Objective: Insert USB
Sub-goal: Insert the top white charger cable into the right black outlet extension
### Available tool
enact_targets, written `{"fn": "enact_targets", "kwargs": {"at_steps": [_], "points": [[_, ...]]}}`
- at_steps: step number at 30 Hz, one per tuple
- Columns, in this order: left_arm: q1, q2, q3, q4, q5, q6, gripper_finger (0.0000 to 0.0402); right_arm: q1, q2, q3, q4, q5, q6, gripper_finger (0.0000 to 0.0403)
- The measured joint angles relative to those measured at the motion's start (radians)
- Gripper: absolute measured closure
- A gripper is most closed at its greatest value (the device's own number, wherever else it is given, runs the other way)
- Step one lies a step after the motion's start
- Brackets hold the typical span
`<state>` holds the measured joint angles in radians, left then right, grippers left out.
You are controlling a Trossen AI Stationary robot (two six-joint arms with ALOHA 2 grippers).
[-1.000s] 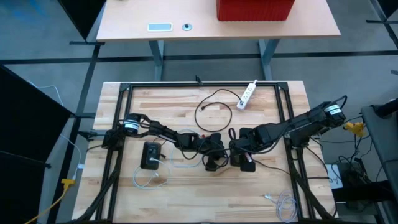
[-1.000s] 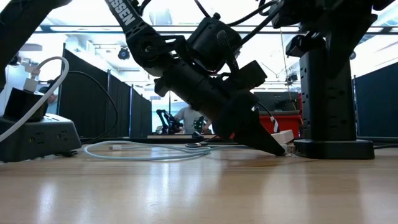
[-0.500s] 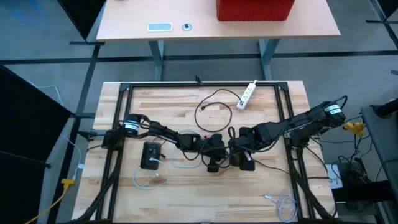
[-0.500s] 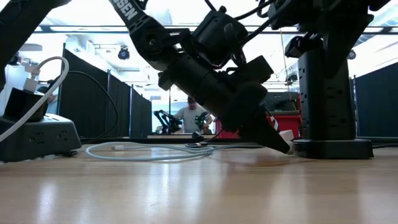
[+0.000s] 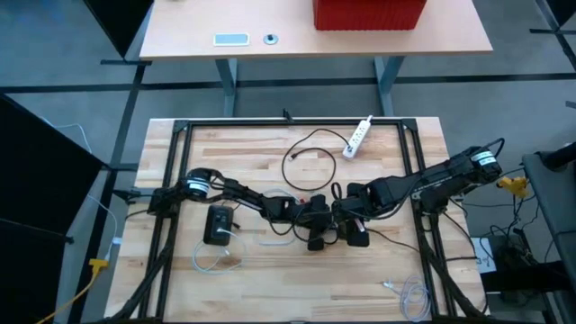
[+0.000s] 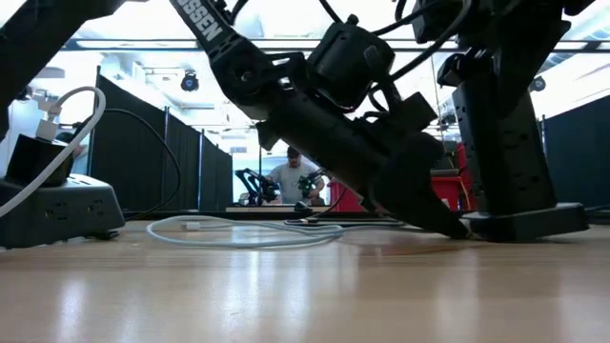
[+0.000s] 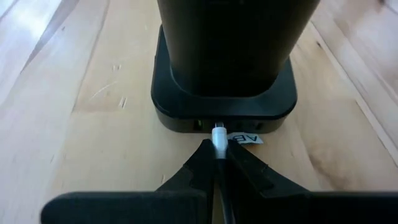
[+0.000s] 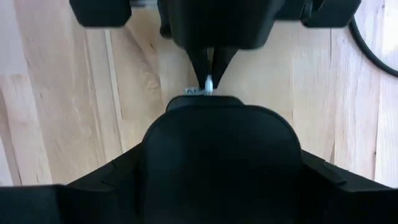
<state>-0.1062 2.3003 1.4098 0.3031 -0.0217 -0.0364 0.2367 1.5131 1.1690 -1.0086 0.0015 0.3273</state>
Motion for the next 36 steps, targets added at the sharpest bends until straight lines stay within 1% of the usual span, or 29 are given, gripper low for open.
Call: {"fn": "enact_targets", "kwargs": {"at_steps": [7, 13, 19, 22, 26, 30, 36], "points": [[0.0, -0.015, 0.001, -0.013, -0.025, -0.014, 0.0385, 0.002, 0.0, -0.006, -0.027, -0.011, 0.038, 0.0143], [0.0, -0.023, -0.009, -0.003, -0.03, -0.031, 0.0385, 0.026, -0.005, -0.057, -0.019, -0.013, 0.083, 0.0143], [-0.004, -0.023, -0.047, 0.099, -0.009, -0.032, 0.0385, 0.038, -0.007, -0.072, 0.002, -0.012, 0.098, 0.0143], [-0.005, -0.015, -0.049, 0.114, -0.012, -0.02, 0.0385, 0.039, -0.007, -0.072, 0.003, -0.013, 0.099, 0.0143], [-0.006, 0.025, -0.047, 0.159, -0.033, -0.011, 0.0385, 0.04, -0.007, -0.074, 0.002, -0.012, 0.101, 0.0143], [-0.007, 0.047, -0.046, 0.23, -0.016, -0.034, 0.0385, 0.041, -0.007, -0.074, -0.008, -0.017, 0.104, 0.0143], [-0.008, 0.047, -0.047, 0.247, -0.015, -0.034, 0.0385, 0.048, -0.007, -0.075, -0.004, -0.01, 0.122, 0.0143]]}}
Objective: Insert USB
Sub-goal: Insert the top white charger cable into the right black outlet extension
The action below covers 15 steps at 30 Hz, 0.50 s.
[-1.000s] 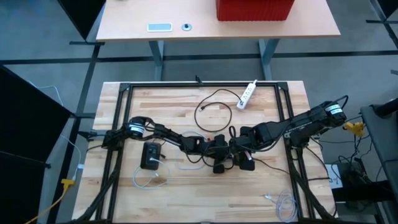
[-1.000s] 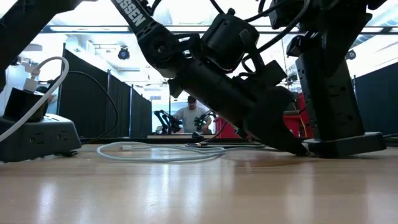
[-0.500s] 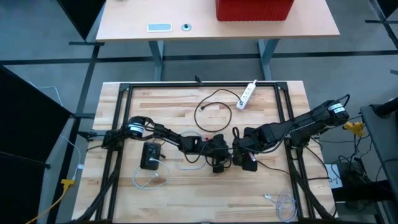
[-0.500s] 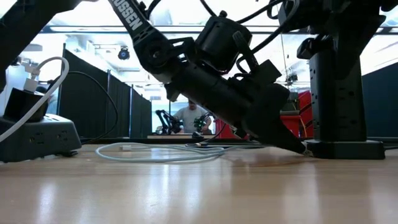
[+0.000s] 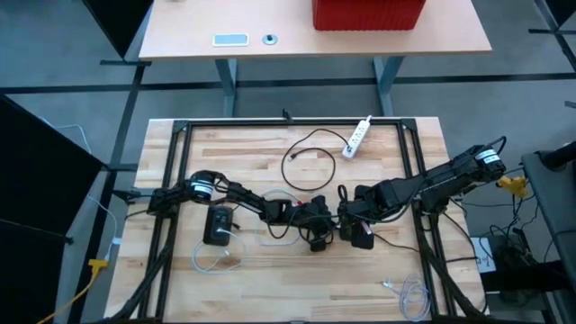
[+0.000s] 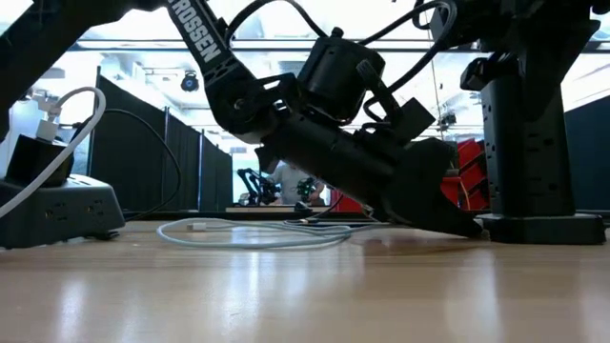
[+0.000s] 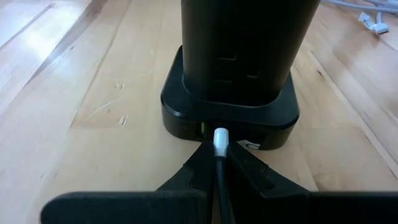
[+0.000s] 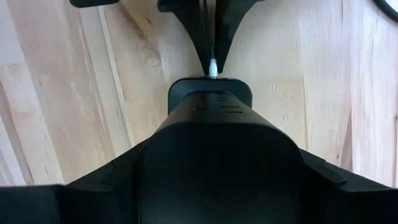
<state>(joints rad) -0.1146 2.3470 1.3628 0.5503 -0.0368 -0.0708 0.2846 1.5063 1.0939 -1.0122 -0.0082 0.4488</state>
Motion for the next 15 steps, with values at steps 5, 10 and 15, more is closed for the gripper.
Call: {"fn": "enact_targets", "kwargs": {"at_steps": [5, 10, 15], "points": [[-0.005, 0.005, -0.001, 0.02, 0.009, 0.014, 0.0385, 0.002, 0.0, 0.0, 0.001, 0.003, 0.0, 0.0143], [-0.001, -0.002, -0.001, -0.028, 0.021, 0.02, 0.0385, 0.002, 0.0, -0.001, 0.015, 0.008, -0.005, 0.0143], [0.001, -0.019, -0.004, -0.05, 0.027, 0.011, 0.038, 0.003, 0.0, -0.001, 0.023, 0.02, 0.001, 0.0143]]}}
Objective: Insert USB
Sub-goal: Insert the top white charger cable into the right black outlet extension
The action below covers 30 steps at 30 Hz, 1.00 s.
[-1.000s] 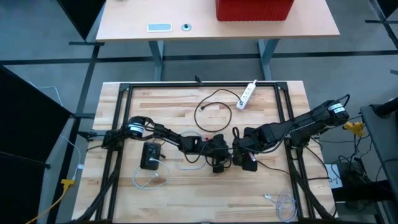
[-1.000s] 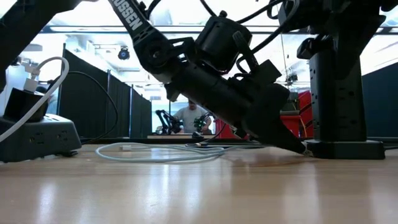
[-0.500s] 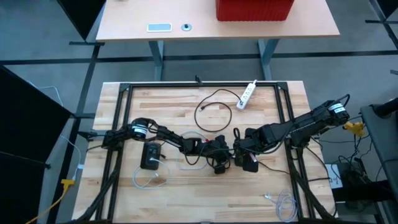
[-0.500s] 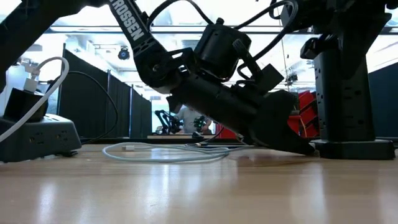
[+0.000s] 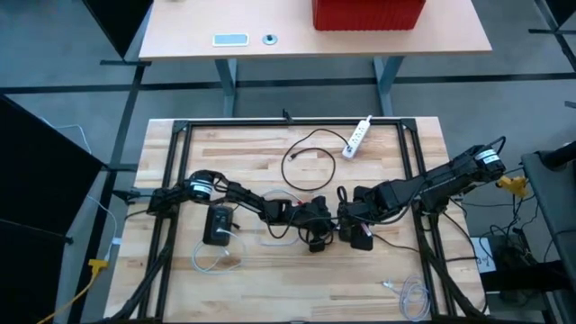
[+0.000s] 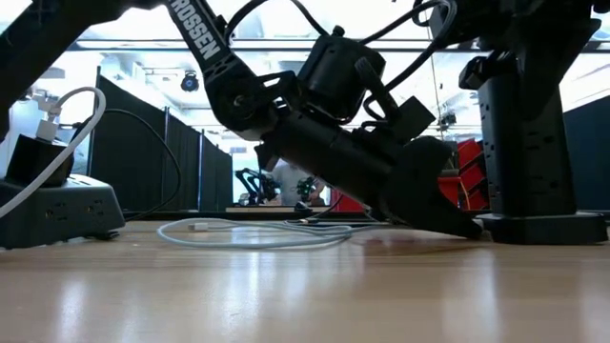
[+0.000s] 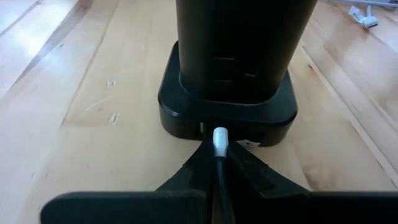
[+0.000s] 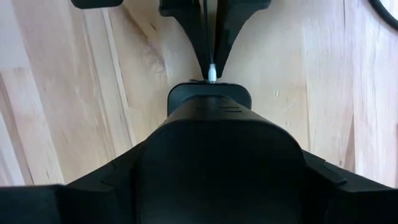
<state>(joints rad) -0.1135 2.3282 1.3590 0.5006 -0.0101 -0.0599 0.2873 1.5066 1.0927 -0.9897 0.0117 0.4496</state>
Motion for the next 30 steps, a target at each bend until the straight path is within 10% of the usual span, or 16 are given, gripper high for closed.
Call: {"fn": "enact_targets", "kwargs": {"at_steps": [13, 30], "points": [[-0.001, -0.196, -0.105, -0.229, -0.045, 0.071, 0.0231, 0.009, 0.0, -0.003, 0.061, 0.037, -0.028, 0.0143], [0.006, -0.314, -0.295, -0.03, -0.166, 0.036, 0.0283, 0.064, -0.244, -0.054, 0.1, 0.184, 0.023, 0.0063]]}}
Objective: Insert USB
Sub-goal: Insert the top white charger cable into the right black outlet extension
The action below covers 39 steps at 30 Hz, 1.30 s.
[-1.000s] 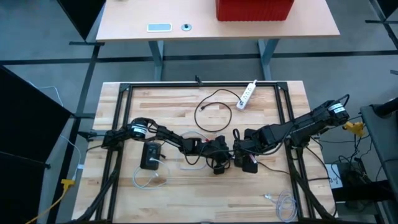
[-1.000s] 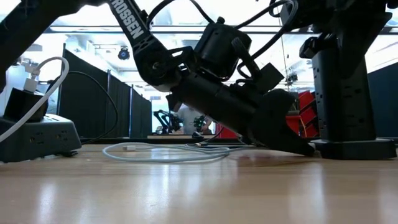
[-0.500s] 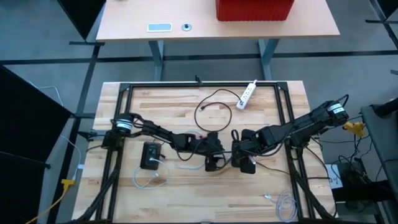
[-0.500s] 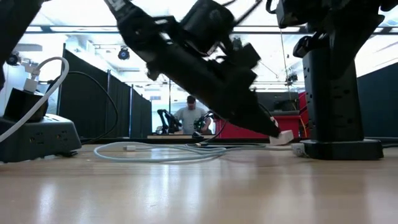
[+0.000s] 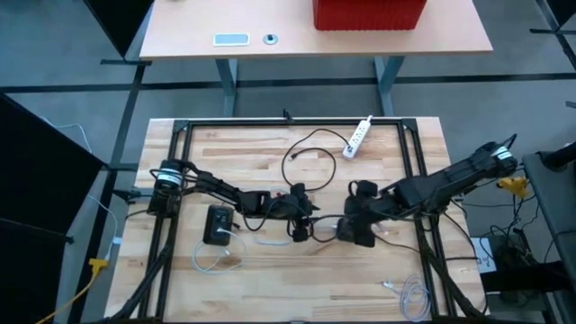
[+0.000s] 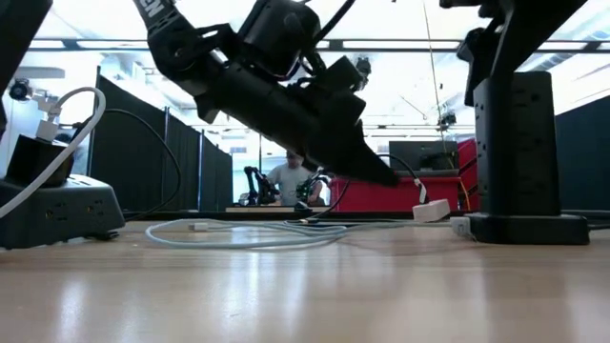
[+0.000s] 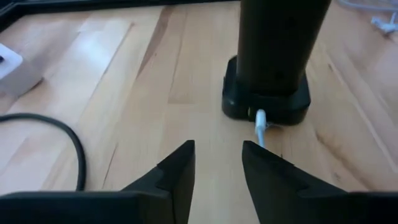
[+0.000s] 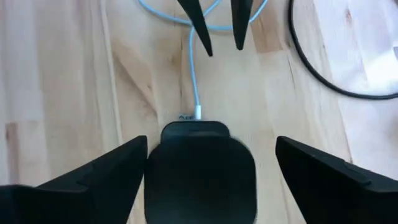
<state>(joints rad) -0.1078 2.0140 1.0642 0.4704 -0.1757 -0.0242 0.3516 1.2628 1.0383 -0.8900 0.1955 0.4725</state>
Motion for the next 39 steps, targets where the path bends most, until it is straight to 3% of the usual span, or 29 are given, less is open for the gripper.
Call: {"fn": "enact_targets", "kwargs": {"at_steps": [5, 13, 23, 35, 39], "points": [[0.0, 0.0, 0.001, 0.002, 0.0, 0.0, 0.0289, 0.065, -0.076, -0.077, 0.03, 0.015, 0.071, 0.0074], [0.0, 0.001, 0.001, 0.005, 0.001, -0.047, 0.0286, 0.194, -0.216, -0.311, 0.304, 0.209, 0.126, 0.0082], [-0.011, 0.024, 0.002, -0.01, 0.001, -0.102, 0.0297, 0.196, -0.242, -0.586, 0.756, 0.251, -0.03, 0.0049], [-0.033, 0.085, 0.002, 0.026, 0.006, -0.079, 0.0299, 0.196, -0.24, -0.802, 1.197, 0.285, -0.159, 0.0135], [-0.033, 0.105, 0.002, 0.071, 0.007, -0.075, 0.03, 0.196, -0.229, -0.853, 1.32, 0.295, -0.201, 0.0139]]}}
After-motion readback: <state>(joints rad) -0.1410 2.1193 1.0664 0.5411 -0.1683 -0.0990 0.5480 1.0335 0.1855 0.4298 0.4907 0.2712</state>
